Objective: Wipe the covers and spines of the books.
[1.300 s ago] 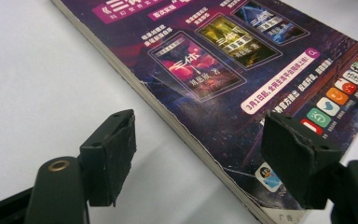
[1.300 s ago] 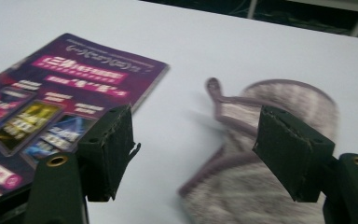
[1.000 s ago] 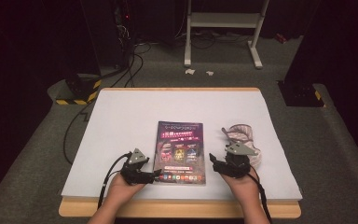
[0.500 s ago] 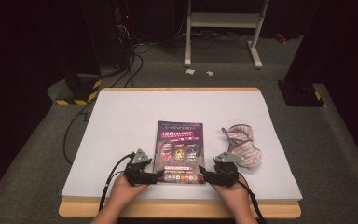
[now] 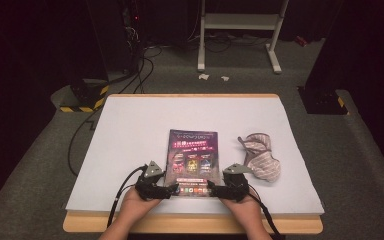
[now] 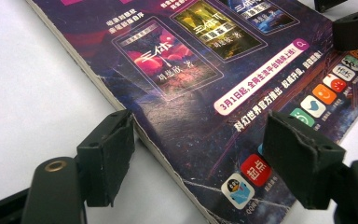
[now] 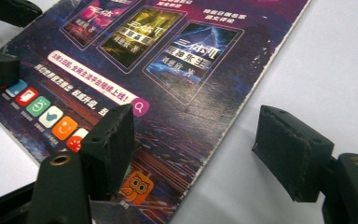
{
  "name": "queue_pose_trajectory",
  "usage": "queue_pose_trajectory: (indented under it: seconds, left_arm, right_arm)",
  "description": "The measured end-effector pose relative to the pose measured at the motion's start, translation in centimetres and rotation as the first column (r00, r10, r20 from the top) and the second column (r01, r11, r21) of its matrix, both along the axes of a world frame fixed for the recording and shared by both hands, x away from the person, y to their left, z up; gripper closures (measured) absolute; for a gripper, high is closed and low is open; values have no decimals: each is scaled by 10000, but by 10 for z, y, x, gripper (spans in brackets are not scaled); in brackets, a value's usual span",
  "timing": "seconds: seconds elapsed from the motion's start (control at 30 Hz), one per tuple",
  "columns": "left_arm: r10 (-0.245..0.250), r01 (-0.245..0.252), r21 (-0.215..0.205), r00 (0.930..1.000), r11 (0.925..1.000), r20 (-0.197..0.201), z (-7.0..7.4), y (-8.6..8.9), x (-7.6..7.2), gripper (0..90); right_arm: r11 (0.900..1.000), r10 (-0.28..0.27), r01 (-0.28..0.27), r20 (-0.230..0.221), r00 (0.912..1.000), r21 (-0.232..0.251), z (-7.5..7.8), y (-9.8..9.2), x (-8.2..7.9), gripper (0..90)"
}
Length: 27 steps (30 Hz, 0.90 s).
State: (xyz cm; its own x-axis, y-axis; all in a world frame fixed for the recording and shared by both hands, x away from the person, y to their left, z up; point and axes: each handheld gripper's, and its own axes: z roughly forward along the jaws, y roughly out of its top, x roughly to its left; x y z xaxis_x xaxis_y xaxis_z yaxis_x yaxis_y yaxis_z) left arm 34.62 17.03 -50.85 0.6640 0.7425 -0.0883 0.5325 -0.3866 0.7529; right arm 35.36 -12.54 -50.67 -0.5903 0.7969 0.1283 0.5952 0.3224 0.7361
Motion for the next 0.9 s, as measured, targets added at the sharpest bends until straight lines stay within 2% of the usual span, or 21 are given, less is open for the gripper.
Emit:
queue_pose_trajectory:
  seconds: [0.17, 0.37, 0.57, 0.7, 0.9]
  left_arm:
    - [22, -22, 25, 10000, 10000, 27, 0, -3, -1, 255]
    - [-468, 468, 0, 9989, 9989, 17, 0, -10, -5, 267]
    - [-518, 518, -27, 9987, 9987, -4, 0, -10, -5, 280]
    - [-507, 507, -36, 9987, 9987, 16, 0, -10, -6, 280]
    - [-497, 497, -17, 9988, 9988, 26, 0, -11, -6, 280]
  right_arm:
    - [10000, 46, -46, -26, 10000, -8, 0, -1, 1, 283]
    - [9999, -111, 113, -131, 9999, 113, 0, -6, 2, 286]
    - [9999, -150, 150, -37, 9999, -60, 0, -4, 0, 272]
    - [9997, -256, 256, -119, 9996, 0, 0, -3, 0, 271]
    - [9993, -277, 275, -55, 9996, -272, -1, 0, 0, 274]
